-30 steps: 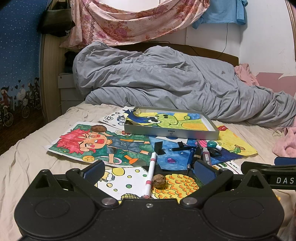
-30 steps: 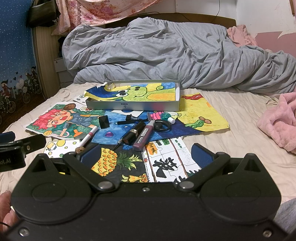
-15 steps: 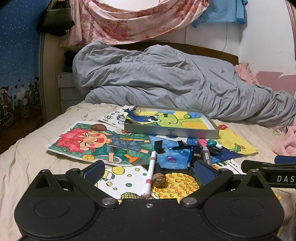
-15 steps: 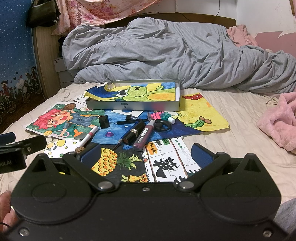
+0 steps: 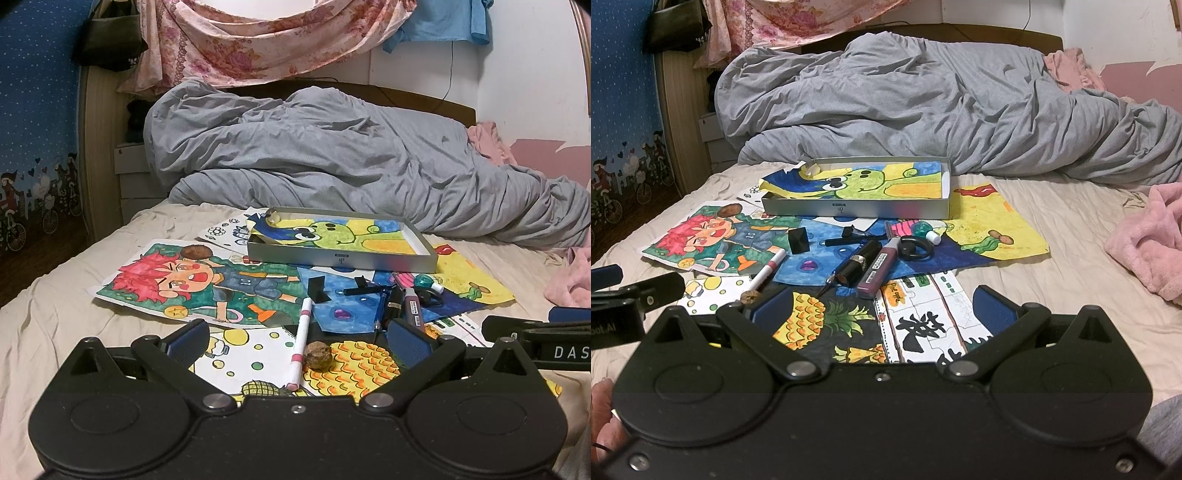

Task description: Organize rigid objects

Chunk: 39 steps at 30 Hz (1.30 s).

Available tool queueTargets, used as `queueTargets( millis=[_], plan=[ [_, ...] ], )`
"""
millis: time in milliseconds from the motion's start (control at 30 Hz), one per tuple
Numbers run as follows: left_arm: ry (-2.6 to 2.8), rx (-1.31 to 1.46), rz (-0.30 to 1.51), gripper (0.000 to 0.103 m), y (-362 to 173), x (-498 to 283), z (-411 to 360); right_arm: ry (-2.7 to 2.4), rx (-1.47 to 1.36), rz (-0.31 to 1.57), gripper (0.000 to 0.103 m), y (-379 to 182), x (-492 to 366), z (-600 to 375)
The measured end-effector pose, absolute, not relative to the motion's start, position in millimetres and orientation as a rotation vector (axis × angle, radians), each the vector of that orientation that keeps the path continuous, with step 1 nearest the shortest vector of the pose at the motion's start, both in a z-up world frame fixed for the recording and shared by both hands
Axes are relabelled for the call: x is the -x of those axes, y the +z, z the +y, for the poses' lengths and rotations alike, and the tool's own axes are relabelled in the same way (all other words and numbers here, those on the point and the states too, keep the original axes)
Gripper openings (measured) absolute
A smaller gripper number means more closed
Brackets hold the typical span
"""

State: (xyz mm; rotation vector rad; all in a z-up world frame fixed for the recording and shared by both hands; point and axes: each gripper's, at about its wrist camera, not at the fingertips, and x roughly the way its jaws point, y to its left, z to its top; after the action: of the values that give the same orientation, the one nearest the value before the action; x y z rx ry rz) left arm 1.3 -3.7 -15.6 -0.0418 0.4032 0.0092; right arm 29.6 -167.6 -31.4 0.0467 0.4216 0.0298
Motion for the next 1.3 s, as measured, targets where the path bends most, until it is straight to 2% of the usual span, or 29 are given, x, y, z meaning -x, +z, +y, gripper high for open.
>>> queueTargets(
  millis=[800, 1233, 1300],
  plan=[
    [-0.023, 0.005, 0.451, 0.102, -21, -10, -4, 0.045, -0.080, 0.494, 0.103, -31, -39, -167],
    [-0.183, -0.045, 0.541, 0.101, -45, -52, -9, 0.119, -0.062, 0.564, 0.103, -50, -110, -171],
    [-0.222, -0.060, 0.553, 0.096, -51, -62, -11, 0.152, -0.039, 0.580, 0.103, -57, -123, -170]
  ],
)
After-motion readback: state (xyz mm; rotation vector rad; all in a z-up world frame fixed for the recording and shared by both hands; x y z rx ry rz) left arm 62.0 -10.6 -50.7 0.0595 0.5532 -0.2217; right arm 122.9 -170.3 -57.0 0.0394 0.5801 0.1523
